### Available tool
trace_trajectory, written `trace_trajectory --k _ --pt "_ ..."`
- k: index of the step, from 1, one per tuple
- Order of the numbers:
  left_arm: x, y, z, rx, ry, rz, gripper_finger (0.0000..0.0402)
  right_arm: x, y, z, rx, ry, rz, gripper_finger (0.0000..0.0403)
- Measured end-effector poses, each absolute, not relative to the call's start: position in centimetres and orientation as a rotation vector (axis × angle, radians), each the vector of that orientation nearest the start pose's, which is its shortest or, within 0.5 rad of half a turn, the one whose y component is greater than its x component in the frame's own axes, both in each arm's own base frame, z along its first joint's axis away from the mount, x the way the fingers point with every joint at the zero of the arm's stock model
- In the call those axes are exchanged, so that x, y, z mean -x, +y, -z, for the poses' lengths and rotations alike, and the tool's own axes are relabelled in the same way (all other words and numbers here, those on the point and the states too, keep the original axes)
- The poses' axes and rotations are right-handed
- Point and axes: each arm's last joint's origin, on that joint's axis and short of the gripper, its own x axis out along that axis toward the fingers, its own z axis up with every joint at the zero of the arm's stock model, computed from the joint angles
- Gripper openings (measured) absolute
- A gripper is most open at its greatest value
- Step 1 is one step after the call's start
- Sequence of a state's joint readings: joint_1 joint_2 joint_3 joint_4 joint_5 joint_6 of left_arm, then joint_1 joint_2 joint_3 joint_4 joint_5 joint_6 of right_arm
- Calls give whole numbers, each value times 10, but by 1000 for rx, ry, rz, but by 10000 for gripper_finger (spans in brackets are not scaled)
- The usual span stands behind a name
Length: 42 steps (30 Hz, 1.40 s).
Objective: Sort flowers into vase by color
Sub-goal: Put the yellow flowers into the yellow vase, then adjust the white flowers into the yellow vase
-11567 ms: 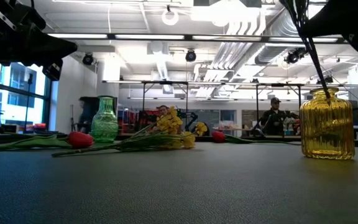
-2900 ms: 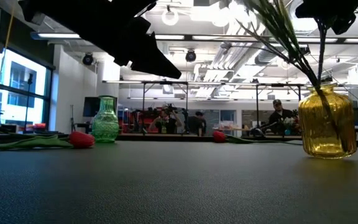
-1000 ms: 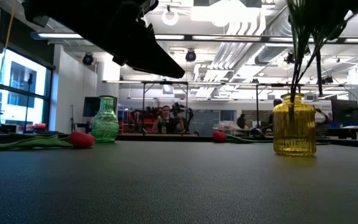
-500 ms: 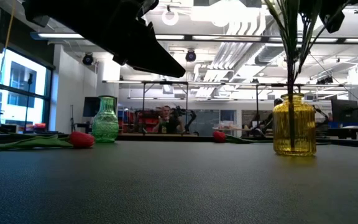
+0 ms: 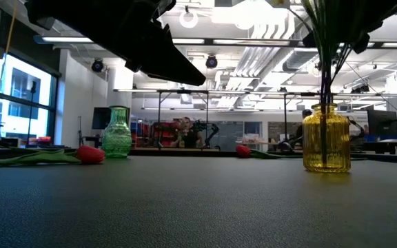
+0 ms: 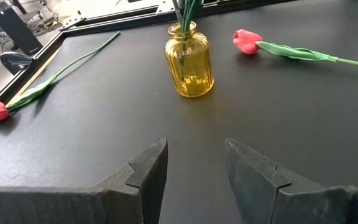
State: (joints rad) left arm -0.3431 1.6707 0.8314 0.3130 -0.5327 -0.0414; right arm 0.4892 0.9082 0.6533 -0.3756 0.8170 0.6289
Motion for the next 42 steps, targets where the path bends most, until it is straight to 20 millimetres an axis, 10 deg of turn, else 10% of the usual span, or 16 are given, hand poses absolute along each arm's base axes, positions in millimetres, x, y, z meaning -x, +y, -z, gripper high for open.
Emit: trace_trajectory --k 8,24,42 --pt "-320 -99 -177 -183 473 -195 147 -176 67 -250 -214 426 446 20" --pt "-320 -99 -177 -180 473 -196 147 -170 68 -255 -334 469 294 222" --pt "-320 -99 -177 -173 473 -190 147 -119 55 -253 -800 820 183 176"
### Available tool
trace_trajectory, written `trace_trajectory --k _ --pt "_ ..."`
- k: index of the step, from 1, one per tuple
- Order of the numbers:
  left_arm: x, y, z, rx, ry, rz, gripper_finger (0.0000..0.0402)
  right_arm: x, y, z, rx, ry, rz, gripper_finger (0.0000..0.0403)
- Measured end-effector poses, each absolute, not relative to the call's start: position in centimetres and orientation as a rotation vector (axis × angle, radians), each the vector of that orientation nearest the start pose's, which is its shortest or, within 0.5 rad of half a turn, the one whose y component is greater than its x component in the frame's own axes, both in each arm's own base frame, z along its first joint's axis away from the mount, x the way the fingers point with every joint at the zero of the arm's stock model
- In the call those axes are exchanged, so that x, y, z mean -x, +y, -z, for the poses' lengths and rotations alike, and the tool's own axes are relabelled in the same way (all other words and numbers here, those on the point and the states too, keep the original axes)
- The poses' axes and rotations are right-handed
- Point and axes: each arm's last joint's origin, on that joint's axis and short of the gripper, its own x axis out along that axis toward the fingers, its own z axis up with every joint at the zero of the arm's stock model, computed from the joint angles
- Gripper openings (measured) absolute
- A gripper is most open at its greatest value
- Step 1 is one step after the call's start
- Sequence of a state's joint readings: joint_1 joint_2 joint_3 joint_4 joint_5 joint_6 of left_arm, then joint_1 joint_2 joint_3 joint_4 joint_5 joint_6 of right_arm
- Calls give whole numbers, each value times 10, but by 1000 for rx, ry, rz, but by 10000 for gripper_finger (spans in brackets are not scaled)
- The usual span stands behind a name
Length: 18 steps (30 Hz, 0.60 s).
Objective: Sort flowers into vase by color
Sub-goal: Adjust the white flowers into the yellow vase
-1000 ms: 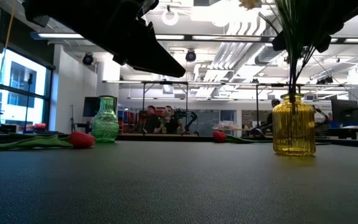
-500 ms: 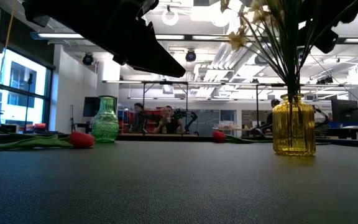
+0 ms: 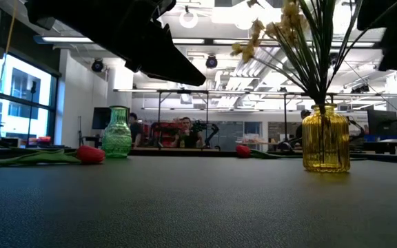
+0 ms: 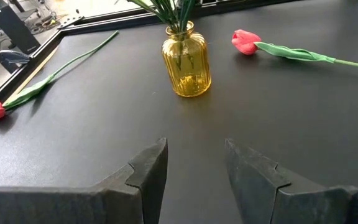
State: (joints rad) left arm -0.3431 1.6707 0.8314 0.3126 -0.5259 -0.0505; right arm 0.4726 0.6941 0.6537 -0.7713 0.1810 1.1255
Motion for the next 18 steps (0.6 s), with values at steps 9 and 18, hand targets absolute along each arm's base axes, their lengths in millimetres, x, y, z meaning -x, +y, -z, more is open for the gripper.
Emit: trace_trajectory --k 9,18 --pt "-320 -99 -177 -171 473 -191 147 -123 82 -246 -801 953 32 121" --pt "-322 -94 -178 -165 469 -207 147 -145 126 -242 -433 647 -26 84"
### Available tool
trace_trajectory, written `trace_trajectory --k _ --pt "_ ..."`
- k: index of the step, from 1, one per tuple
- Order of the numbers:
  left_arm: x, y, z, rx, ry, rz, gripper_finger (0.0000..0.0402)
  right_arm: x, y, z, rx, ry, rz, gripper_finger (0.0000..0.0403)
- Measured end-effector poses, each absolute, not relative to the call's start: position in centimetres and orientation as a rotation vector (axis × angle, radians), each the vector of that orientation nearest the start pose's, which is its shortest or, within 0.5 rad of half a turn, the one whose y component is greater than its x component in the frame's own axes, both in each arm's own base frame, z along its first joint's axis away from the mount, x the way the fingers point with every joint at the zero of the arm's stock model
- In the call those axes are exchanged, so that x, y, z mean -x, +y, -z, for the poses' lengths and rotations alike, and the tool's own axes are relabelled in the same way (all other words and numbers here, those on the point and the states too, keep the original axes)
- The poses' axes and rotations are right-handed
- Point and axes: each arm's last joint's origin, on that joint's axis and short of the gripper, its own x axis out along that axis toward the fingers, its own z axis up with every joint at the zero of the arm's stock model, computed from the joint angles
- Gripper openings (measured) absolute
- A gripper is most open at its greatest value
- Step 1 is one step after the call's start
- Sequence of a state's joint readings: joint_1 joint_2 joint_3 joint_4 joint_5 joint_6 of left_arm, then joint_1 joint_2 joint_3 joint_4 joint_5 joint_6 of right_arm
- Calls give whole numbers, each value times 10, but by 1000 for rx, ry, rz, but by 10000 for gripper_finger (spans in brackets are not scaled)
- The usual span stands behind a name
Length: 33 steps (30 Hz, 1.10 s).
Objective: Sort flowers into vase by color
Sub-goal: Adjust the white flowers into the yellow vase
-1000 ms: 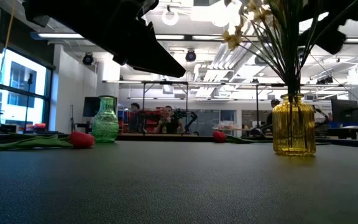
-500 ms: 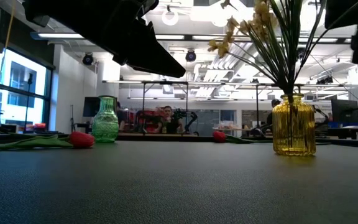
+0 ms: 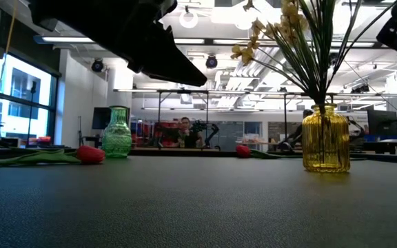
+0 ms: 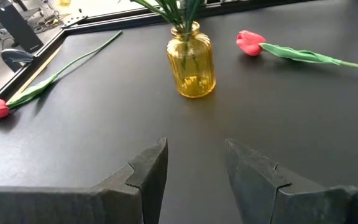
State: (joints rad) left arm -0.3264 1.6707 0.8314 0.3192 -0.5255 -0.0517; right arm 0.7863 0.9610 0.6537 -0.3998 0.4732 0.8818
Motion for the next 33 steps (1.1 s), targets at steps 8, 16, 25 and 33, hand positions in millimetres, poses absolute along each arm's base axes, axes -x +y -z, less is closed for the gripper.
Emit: trace_trajectory --k 8,16,25,33 --pt "-343 -69 -168 -122 466 -141 108 -151 131 -239 -391 622 -9 108" --pt "-396 -55 -173 -214 383 13 58 -170 122 -253 -267 432 3 129" --pt "-426 -54 -181 -258 342 25 28 -179 106 -254 -243 388 146 129" --pt "-408 -55 -204 -153 453 -2 19 -181 99 -253 -270 392 213 129"
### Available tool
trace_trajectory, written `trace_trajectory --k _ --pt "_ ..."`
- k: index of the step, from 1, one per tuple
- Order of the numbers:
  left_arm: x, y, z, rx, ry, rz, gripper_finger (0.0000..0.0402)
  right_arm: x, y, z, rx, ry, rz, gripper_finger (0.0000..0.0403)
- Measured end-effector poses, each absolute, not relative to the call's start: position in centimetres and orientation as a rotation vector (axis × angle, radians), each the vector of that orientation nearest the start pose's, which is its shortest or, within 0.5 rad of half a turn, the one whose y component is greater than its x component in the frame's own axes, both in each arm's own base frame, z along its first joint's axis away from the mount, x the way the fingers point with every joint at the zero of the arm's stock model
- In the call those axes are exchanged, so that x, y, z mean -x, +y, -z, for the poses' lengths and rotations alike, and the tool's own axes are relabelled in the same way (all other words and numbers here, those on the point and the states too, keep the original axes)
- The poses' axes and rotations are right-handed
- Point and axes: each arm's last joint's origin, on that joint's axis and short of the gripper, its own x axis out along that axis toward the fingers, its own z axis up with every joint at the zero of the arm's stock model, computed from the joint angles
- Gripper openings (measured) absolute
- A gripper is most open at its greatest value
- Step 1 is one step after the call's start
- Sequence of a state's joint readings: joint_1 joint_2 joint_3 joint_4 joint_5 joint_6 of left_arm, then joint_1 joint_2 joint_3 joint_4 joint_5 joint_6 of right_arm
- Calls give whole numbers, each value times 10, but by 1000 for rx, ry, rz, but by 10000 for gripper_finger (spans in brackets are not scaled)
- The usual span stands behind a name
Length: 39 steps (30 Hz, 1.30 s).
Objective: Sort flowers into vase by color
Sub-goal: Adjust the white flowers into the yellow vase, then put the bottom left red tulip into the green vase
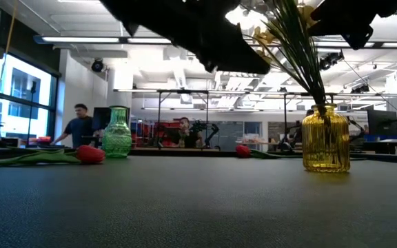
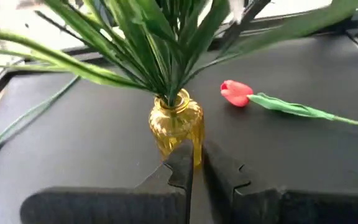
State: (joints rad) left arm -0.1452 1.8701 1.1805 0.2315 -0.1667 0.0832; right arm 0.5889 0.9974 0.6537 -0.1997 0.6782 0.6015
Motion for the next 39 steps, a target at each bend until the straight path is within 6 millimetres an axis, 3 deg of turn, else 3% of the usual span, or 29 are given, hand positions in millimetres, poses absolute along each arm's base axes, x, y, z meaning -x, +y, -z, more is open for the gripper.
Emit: trace_trajectory --k 4,9,16,20,31,39 --pt "-394 -62 -216 -153 522 -23 19 -176 96 -257 -287 378 198 129" --pt "-368 -66 -226 -165 676 -190 19 -164 91 -272 -385 443 142 128" --pt "-331 -76 -226 -122 872 -334 19 -143 90 -297 -415 592 256 96" --pt "-307 -82 -221 -103 963 -427 19 -135 96 -298 -441 639 244 79" --pt "-251 -79 -208 38 1133 -700 19 -123 101 -247 -493 748 315 75" --pt "-210 -68 -191 224 1282 -783 28 -121 99 -206 -548 751 349 75"
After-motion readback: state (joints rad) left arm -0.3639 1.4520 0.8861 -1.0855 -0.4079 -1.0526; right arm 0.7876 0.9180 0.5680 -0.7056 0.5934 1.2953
